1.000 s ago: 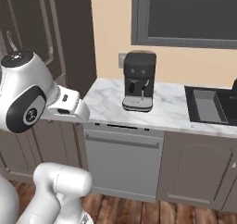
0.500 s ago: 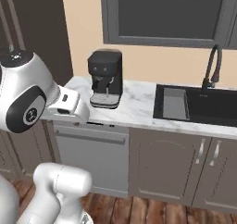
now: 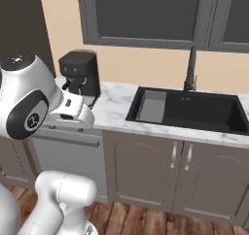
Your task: Pick up the sponge and sponge from the sink, and place them back in the cabinet, and close the cabinet doors.
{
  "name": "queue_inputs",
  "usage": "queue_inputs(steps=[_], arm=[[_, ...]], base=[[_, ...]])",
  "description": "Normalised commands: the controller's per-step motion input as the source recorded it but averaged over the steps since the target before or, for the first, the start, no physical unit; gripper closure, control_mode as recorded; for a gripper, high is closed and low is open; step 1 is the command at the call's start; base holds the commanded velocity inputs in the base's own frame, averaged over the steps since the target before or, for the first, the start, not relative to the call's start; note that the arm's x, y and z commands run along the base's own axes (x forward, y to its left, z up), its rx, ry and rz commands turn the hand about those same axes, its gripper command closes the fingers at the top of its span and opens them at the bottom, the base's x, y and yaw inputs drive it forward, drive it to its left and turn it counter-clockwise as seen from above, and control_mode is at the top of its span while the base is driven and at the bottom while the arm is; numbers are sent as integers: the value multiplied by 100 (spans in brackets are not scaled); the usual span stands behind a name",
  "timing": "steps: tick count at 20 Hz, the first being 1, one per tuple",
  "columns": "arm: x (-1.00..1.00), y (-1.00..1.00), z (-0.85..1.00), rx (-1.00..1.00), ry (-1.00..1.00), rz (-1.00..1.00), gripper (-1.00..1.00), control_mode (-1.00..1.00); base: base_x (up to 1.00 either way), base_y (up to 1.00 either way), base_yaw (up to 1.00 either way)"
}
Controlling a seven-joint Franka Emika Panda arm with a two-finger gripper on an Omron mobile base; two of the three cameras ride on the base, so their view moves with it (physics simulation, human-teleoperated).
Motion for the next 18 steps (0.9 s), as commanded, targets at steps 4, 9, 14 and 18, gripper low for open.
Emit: queue_inputs(steps=[4, 9, 14, 18], arm=[[0, 0, 0, 0, 0, 0, -100, 100], [0, 0, 0, 0, 0, 0, -100, 100], [0, 0, 0, 0, 0, 0, -100, 100], [0, 0, 0, 0, 0, 0, -100, 100]], base=[[22, -75, 7], [28, -72, 2], [31, -64, 0], [38, -45, -1]])
